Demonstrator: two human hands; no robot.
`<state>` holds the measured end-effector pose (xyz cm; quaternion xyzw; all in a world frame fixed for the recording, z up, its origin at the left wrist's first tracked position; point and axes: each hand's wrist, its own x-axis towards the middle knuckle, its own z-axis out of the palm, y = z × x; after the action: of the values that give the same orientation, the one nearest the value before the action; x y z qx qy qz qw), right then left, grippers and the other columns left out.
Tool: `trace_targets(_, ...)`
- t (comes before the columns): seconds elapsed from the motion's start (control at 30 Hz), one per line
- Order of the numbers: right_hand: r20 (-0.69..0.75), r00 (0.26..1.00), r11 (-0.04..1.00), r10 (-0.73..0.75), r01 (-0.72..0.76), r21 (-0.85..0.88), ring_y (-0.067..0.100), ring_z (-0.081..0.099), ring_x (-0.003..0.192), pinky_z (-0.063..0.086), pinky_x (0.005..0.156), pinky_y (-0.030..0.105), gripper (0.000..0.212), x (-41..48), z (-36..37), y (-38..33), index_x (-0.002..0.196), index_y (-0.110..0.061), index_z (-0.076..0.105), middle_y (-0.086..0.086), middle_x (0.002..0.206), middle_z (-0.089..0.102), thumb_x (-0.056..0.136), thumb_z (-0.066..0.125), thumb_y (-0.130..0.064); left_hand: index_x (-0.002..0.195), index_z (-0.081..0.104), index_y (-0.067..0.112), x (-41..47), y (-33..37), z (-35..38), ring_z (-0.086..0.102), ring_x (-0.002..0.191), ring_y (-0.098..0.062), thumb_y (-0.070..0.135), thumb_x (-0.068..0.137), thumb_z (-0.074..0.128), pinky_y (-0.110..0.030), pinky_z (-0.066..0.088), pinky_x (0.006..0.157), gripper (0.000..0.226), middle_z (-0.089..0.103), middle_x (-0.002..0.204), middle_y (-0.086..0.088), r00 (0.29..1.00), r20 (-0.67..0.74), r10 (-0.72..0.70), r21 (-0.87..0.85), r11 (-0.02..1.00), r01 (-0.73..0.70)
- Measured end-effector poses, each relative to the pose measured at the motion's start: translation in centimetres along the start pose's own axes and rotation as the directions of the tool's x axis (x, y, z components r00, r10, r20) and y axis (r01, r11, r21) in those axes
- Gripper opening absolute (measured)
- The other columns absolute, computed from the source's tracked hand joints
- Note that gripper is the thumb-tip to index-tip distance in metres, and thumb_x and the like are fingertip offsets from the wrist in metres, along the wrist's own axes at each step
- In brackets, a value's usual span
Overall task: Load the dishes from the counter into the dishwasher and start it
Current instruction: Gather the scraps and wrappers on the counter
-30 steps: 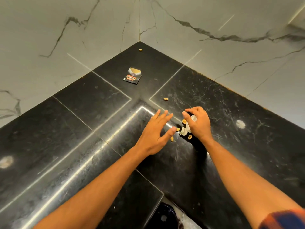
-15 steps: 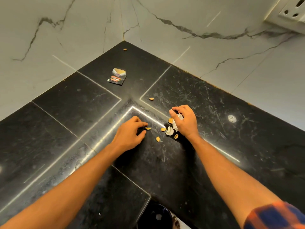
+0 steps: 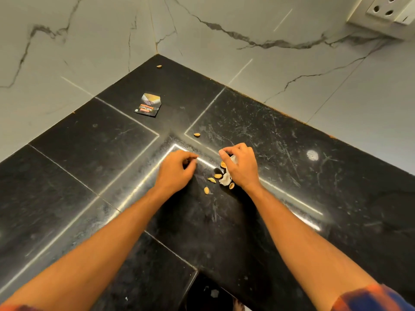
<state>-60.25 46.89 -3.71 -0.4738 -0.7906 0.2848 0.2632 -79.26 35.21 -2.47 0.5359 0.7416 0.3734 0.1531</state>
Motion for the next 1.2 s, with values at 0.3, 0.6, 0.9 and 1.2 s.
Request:
trace_targets(0.3,0.067,0.998,0.978,0.009,-0.022,0.206,0.002,0.050,0.095,0.033,0.080,0.016,0.040,-0.9,3.1,-4.4,0.086,-0.021,0.070,-0.009,0.091,0.059,0.101,0.043,-0.048,0.112,0.072,0.025,6.1,-7.3,-7.2,0.056,0.112,-0.028,0.032,0.088,0.061,-0.043,0.046,0.093,0.027,0.066,0.116,0.000,0.960,-0.202,-0.195,0.205,0.950,0.236)
trace_targets(0.6,0.287,0.958,1.000,-0.010,0.005,0.017,0.012,0.059,0.093,0.049,0.087,0.030,0.021,10.2,3.9,-6.5,0.111,-0.022,0.075,-0.001,0.107,0.061,0.096,0.065,-0.031,0.141,0.054,0.019,13.8,-8.9,-8.4,0.045,0.130,-0.032,0.030,0.089,0.064,-0.047,0.040,0.104,0.054,0.052,0.143,-0.005,0.978,-0.129,-0.162,0.219,0.958,0.187)
trace_targets(0.9,0.516,0.854,0.955,-0.061,0.201,-0.220,0.009,0.055,0.073,0.050,0.070,0.036,0.013,9.1,2.5,-6.3,0.072,-0.022,0.062,-0.008,0.078,0.056,0.085,0.063,-0.024,0.110,0.074,0.035,16.1,-8.8,-6.2,0.052,0.111,-0.027,0.045,0.088,0.060,-0.041,0.033,0.083,0.029,0.062,0.118,0.004,0.999,0.004,-0.051,0.469,0.882,0.044)
trace_targets(1.2,0.422,0.906,0.989,-0.033,0.090,-0.116,0.010,0.062,0.076,0.054,0.075,0.038,0.008,7.9,-0.9,-3.7,0.077,-0.023,0.073,-0.008,0.084,0.065,0.085,0.074,-0.020,0.098,0.078,0.030,7.7,-6.1,-1.8,0.057,0.092,-0.012,0.035,0.085,0.063,-0.037,0.043,0.083,0.020,0.065,0.099,0.012,0.966,0.083,0.243,0.019,0.969,-0.245)
